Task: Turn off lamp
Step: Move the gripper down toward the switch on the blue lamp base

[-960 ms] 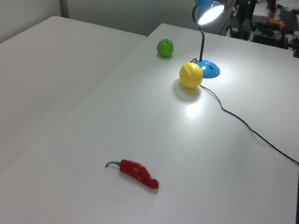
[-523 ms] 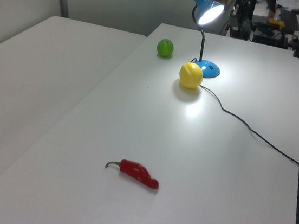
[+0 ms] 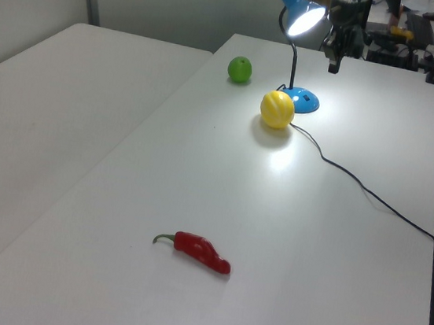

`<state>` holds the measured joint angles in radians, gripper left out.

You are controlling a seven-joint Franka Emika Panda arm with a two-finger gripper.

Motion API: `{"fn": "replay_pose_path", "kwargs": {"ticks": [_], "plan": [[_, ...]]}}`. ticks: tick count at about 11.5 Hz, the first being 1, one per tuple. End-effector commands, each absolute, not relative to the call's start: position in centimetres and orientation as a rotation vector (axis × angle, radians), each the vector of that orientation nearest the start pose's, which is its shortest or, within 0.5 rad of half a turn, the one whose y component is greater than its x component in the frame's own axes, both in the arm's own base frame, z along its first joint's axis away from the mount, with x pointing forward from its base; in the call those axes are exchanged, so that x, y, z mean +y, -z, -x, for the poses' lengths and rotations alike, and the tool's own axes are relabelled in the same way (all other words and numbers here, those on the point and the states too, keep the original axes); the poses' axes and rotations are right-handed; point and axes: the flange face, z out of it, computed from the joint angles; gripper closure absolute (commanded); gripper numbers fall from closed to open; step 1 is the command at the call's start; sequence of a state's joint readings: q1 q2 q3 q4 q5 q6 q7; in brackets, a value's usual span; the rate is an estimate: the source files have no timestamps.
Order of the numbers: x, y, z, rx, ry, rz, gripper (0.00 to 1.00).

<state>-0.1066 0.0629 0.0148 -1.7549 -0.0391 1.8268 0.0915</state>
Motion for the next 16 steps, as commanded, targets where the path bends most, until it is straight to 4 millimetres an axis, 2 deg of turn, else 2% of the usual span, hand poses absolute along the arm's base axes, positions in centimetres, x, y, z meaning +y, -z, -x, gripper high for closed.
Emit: {"fn": "replay_pose_path", "kwargs": {"ticks": [1, 4, 8, 10, 14, 16], "plan": [[-9.4, -48.2, -58.5, 0.461, 0.051, 3.152, 1.00], [-13.0, -44.0, -59.4, 0.578, 0.094, 3.137, 1.00], [-17.0, -39.1, -60.5, 0.703, 0.123, 3.110, 1.00], [-19.0, -37.2, -60.7, 0.741, 0.163, 3.105, 1.00], [-21.4, -35.2, -61.7, 0.770, 0.288, 3.102, 1.00], [-22.3, -34.9, -62.0, 0.760, 0.366, 3.113, 1.00]]}}
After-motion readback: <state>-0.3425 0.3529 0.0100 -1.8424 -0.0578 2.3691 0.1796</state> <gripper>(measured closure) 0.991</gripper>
